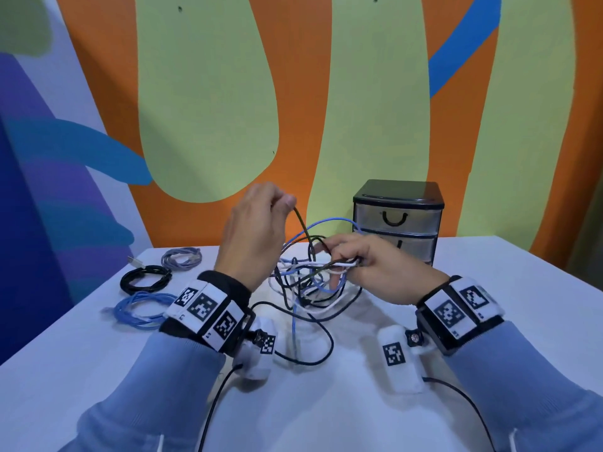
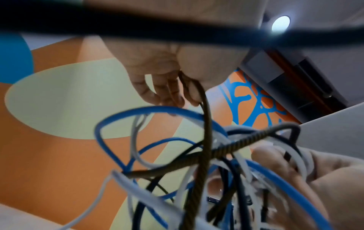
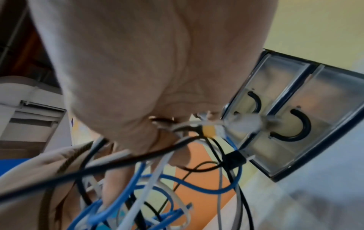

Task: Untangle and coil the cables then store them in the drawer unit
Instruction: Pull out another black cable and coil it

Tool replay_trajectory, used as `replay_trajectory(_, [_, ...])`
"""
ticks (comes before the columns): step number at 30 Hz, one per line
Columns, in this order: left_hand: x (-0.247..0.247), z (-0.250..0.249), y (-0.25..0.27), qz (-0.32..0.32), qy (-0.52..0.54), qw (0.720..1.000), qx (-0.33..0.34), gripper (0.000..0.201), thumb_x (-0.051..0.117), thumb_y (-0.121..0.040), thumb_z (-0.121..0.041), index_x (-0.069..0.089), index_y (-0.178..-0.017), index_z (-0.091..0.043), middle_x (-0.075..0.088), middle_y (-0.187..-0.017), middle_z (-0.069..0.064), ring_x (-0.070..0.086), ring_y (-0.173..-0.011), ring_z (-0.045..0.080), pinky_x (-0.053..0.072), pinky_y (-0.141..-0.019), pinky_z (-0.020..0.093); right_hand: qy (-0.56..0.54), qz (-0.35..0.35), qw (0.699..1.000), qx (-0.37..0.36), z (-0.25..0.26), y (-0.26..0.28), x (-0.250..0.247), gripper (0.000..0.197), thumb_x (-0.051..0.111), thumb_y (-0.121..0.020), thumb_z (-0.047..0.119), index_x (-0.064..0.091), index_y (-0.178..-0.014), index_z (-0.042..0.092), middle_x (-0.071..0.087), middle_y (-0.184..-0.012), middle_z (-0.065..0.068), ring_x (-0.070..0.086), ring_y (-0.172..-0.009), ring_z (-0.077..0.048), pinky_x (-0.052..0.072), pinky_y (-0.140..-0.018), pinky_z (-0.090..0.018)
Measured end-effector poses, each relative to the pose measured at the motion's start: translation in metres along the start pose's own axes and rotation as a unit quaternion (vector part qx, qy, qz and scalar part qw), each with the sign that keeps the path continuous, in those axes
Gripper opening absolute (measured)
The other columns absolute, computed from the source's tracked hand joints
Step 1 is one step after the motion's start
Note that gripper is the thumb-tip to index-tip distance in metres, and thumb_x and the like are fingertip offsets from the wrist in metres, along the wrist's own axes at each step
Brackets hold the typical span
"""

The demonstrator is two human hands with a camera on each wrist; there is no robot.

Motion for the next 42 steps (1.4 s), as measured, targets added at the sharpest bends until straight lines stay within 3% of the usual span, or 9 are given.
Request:
replay_trajectory(5, [-0.030, 0.011, 0.000, -0.131, 0.123, 0.980, -0.089, 0.026, 0.044, -0.114, -0.035, 0.057, -0.104, -0.015, 0.070, -0.079, -0.001, 0.065, -0.049, 0.020, 0.050, -0.055, 0.035, 0.034, -0.061, 0.997, 0.026, -0.002, 0.001, -0.010, 0.008, 0.068, -0.073, 0.025, 0.070, -0.070, 0.017, 0.062, -0.091, 0.004, 0.058, -0.095, -0.018, 0.048, -0.087, -0.046])
replay_trajectory(12, [-0.062, 0.074, 0.003, -0.276, 0.233, 0.897, -0.253, 0.021, 0.042, -0.114, -0.029, 0.056, -0.109, -0.015, 0.062, -0.072, -0.003, 0.049, -0.041, 0.009, 0.041, -0.047, 0.027, 0.145, -0.250, 0.953, 0.094, -0.031, 0.017, -0.058, 0.020, 0.068, -0.083, 0.026, 0.056, -0.067, 0.023, 0.055, -0.082, 0.009, 0.053, -0.092, -0.020, 0.041, -0.099, -0.057])
replay_trajectory(19, [-0.043, 0.059, -0.001, -0.109, 0.116, 0.960, -0.232, 0.035, 0.061, -0.099, -0.024, 0.056, -0.066, -0.017, 0.044, -0.059, 0.000, 0.037, -0.059, 0.022, 0.030, -0.059, 0.035, -0.011, -0.318, 0.945, 0.069, -0.021, 0.021, -0.065, 0.032, 0.052, -0.096, 0.002, 0.072, -0.075, 0.014, 0.065, -0.097, 0.000, 0.063, -0.081, -0.006, 0.049, -0.073, -0.026])
replay_trajectory(23, [-0.041, 0.054, 0.004, -0.029, -0.064, 0.969, -0.235, 0.031, 0.058, -0.089, -0.019, 0.049, -0.058, -0.017, 0.045, -0.061, 0.003, 0.040, -0.063, 0.028, 0.029, -0.057, 0.036, -0.093, -0.349, 0.929, 0.083, -0.026, 0.022, -0.069, 0.036, 0.044, -0.082, 0.010, 0.069, -0.062, 0.025, 0.065, -0.070, -0.001, 0.049, -0.067, -0.023, 0.036, -0.066, -0.039])
replay_trajectory(28, [-0.013, 0.032, 0.004, 0.104, -0.197, 0.965, -0.136, 0.018, 0.065, -0.091, -0.020, 0.072, -0.096, -0.035, 0.054, -0.120, -0.003, 0.045, -0.123, 0.024, 0.034, -0.098, 0.046, -0.180, -0.390, 0.896, 0.110, -0.027, 0.027, -0.073, 0.037, 0.039, -0.086, -0.009, 0.069, -0.081, 0.013, 0.062, -0.070, -0.007, 0.049, -0.060, -0.023, 0.039, -0.052, -0.026])
replay_trajectory(31, [0.000, -0.001, 0.004, 0.149, -0.105, 0.983, -0.037, 0.019, 0.069, -0.089, -0.018, 0.076, -0.081, -0.033, 0.064, -0.089, -0.018, 0.056, -0.089, 0.003, 0.044, -0.083, 0.032, -0.217, -0.407, 0.877, 0.134, -0.034, 0.030, -0.076, 0.035, 0.038, -0.085, -0.010, 0.069, -0.088, 0.008, 0.055, -0.065, -0.009, 0.042, -0.051, -0.021, 0.027, -0.043, -0.019])
replay_trajectory(34, [0.031, -0.010, 0.030, 0.383, -0.045, 0.919, -0.084, 0.019, 0.068, -0.093, -0.015, 0.083, -0.088, -0.026, 0.066, -0.059, -0.024, 0.055, -0.054, -0.005, 0.040, -0.054, 0.014, -0.245, -0.422, 0.858, 0.162, -0.041, 0.034, -0.078, 0.039, 0.037, -0.085, -0.010, 0.070, -0.094, 0.009, 0.054, -0.067, -0.007, 0.044, -0.049, -0.020, 0.022, -0.043, -0.020])
replay_trajectory(36, [0.048, -0.005, 0.048, 0.488, -0.087, 0.863, -0.095, 0.022, 0.066, -0.095, -0.019, 0.082, -0.104, -0.030, 0.075, -0.072, -0.020, 0.059, -0.059, -0.004, 0.045, -0.060, 0.017, -0.247, -0.432, 0.851, 0.169, -0.041, 0.037, -0.080, 0.041, 0.037, -0.084, -0.010, 0.070, -0.096, 0.012, 0.056, -0.077, -0.008, 0.048, -0.055, -0.020, 0.026, -0.042, -0.020])
replay_trajectory(42, [0.072, -0.001, 0.057, 0.559, -0.154, 0.809, -0.097, 0.040, 0.069, -0.095, -0.020, 0.066, -0.132, -0.035, 0.079, -0.089, -0.014, 0.065, -0.074, -0.001, 0.048, -0.074, 0.024, -0.216, -0.440, 0.860, 0.143, -0.038, 0.036, -0.086, 0.048, 0.040, -0.085, -0.015, 0.072, -0.093, 0.020, 0.067, -0.094, -0.002, 0.062, -0.079, -0.016, 0.056, -0.061, -0.030])
Point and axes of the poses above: each hand's wrist, its own y-axis away from the middle knuckle, its own x-axis out of the palm, z = x × y, the point moved 7 cm from there along -y, towards the middle knuckle
